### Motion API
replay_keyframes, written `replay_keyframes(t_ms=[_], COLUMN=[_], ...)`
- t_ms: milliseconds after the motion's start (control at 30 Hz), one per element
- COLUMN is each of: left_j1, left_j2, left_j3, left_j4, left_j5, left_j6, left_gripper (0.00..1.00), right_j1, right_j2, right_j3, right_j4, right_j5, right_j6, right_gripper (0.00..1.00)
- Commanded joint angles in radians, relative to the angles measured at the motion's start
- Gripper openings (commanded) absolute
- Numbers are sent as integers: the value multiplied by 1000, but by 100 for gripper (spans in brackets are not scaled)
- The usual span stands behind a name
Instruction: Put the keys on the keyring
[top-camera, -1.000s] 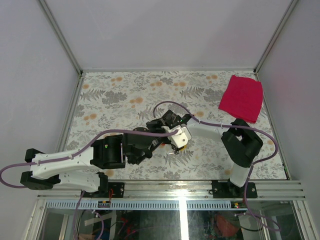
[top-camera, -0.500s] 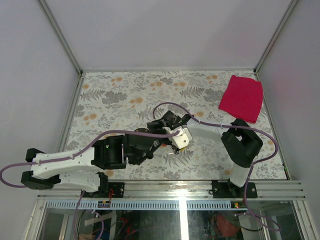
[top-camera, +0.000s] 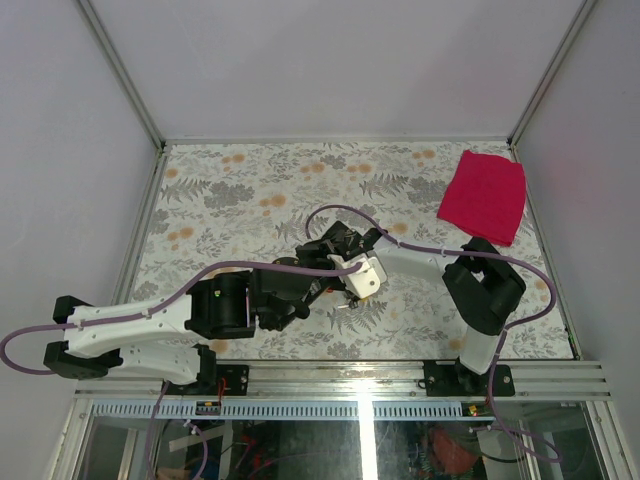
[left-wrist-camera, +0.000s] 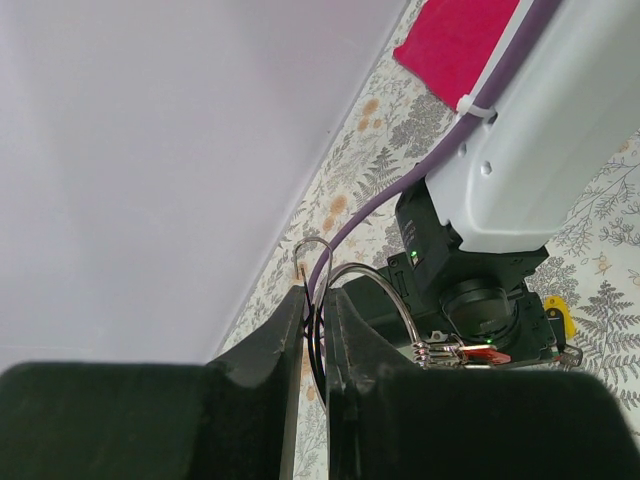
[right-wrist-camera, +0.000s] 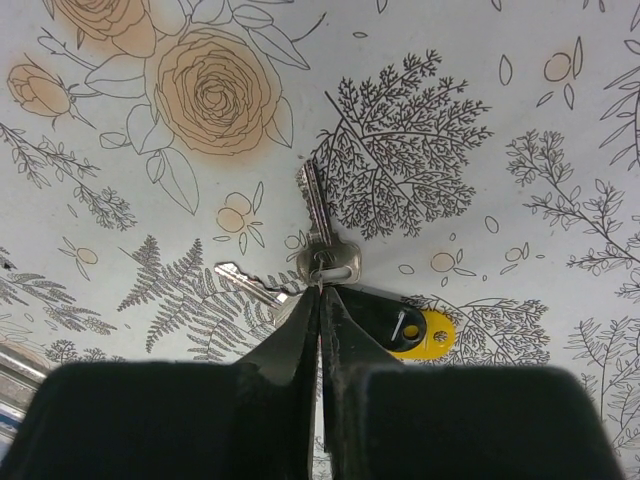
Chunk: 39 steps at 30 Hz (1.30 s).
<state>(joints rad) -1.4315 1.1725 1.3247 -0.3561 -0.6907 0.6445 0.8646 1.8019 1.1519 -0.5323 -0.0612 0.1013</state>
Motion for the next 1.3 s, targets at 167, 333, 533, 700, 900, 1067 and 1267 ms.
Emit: replay_keyframes(t_ms=[167, 333, 533, 700, 900, 1067, 1267], left_j1=[-12, -12, -13, -13, -13, -14, -14], left_j2=[-19, -19, -18, -19, -22, -20, -33], left_j3=[29, 30, 30, 30, 26, 19, 9], left_j4=[36, 28, 25, 25, 25, 28, 28], left_j5=[-36, -29, -17, -8, -1, 16, 55], left_j6=[22, 17, 18, 16, 14, 14, 17], left_gripper=[0, 0, 0, 0, 0, 0, 0], right_j1=[-51, -92, -101, -104, -104, -104, -104], right_j2=[-223, -402, -621, -801, -940, -989, -1020], right_j3=[-29, -87, -128, -183, -139, -80, -19], right_j4=[4, 38, 83, 158, 121, 81, 26], right_j5=[-37, -29, 26, -1, -56, -121, -97], right_j6=[-7, -14, -54, -105, -109, -81, -54], right_gripper=[0, 0, 0, 0, 0, 0, 0])
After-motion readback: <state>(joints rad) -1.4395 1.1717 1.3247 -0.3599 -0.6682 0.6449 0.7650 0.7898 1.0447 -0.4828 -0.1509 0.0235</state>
